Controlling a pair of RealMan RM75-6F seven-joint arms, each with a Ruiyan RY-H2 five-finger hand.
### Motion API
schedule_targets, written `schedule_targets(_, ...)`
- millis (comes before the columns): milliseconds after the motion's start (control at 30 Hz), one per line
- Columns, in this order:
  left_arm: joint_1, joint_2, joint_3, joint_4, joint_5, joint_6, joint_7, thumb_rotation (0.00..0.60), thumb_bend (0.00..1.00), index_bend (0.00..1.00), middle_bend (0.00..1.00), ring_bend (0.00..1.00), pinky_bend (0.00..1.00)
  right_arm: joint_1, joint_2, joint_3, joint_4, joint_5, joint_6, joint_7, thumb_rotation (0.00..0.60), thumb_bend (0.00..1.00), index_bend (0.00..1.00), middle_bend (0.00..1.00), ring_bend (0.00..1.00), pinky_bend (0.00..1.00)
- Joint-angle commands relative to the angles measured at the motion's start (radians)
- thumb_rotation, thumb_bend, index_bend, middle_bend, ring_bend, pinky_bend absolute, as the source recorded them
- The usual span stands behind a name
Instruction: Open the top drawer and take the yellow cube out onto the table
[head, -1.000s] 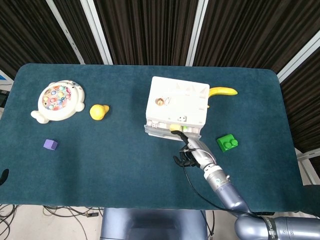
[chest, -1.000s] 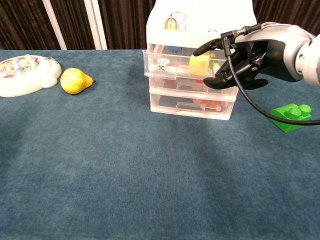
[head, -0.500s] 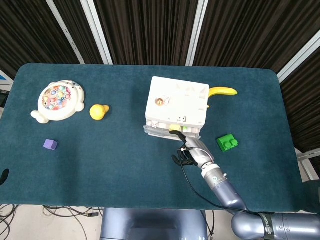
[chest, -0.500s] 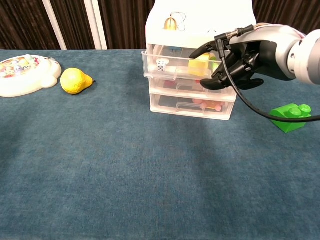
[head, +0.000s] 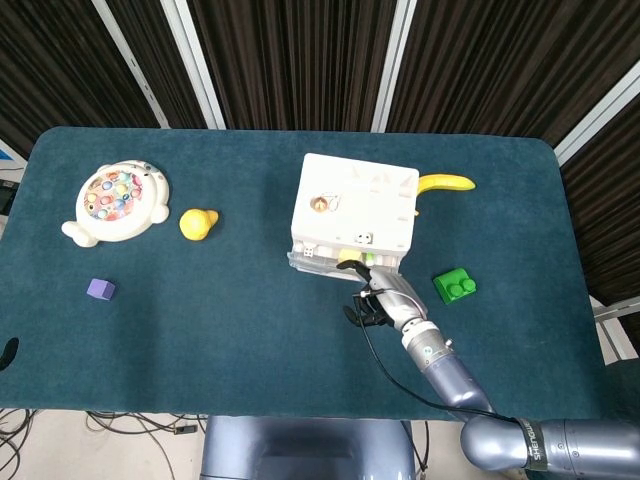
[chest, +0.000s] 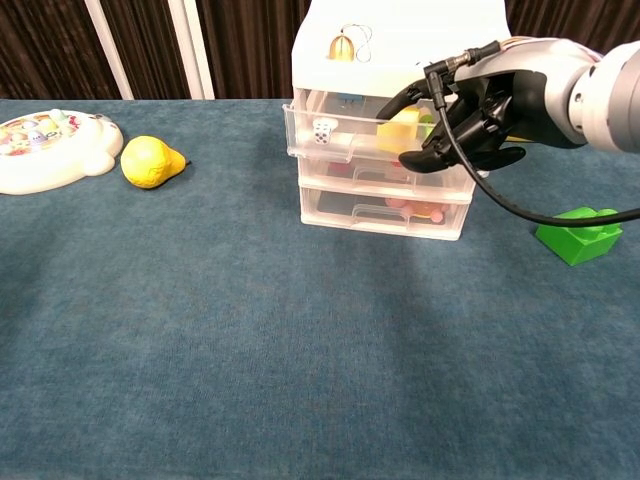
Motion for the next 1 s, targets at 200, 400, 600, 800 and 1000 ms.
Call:
schedule_targets(200, 0.0, 0.001, 0.001, 0.0, 0.001, 0.0, -0.001, 0.6, 0.3, 0.06, 0.0, 0.0, 0.0, 0.012, 0.019, 0.004, -0.011, 0.015, -0.012, 0.005, 0.6, 0.46, 0.28, 0.89, 0.92, 0.99)
schedule_targets(400, 0.0, 0.001, 0.0, 0.0, 0.001, 0.001, 0.0, 0.6, 0.3, 0.06, 0.0, 0.0, 0.0, 0.015, 0.039, -0.003, -0.024, 0.016, -0.018, 0.007, 0.6, 0.46, 0.29, 0.89, 0.92, 0.99)
schedule_targets(600, 0.001, 0.0, 0.001, -0.001, 0.001, 0.002, 0.001, 0.6, 0.3, 0.06, 0.0, 0.0, 0.0, 0.012, 0.049, -0.013, -0.029, 0.011, -0.033, 0.023, 0.6, 0.46, 0.29, 0.89, 0.92, 0.99)
schedule_targets(800, 0.001, 0.0, 0.0, -0.001, 0.0, 0.003, 0.001, 0.6, 0.3, 0.06, 0.0, 0.0, 0.0, 0.01, 0.06, -0.025, -0.038, -0.005, -0.04, 0.03, 0.6, 0.46, 0.29, 0.89, 0.92, 0.99)
schedule_targets(1000, 0.001, 0.0, 0.001, -0.001, 0.0, 0.003, 0.001, 0.6, 0.3, 0.06, 0.0, 0.0, 0.0, 0.004, 0.073, -0.038, -0.048, -0.017, -0.048, 0.043, 0.6, 0.46, 0.29, 0.89, 0.92, 0.99)
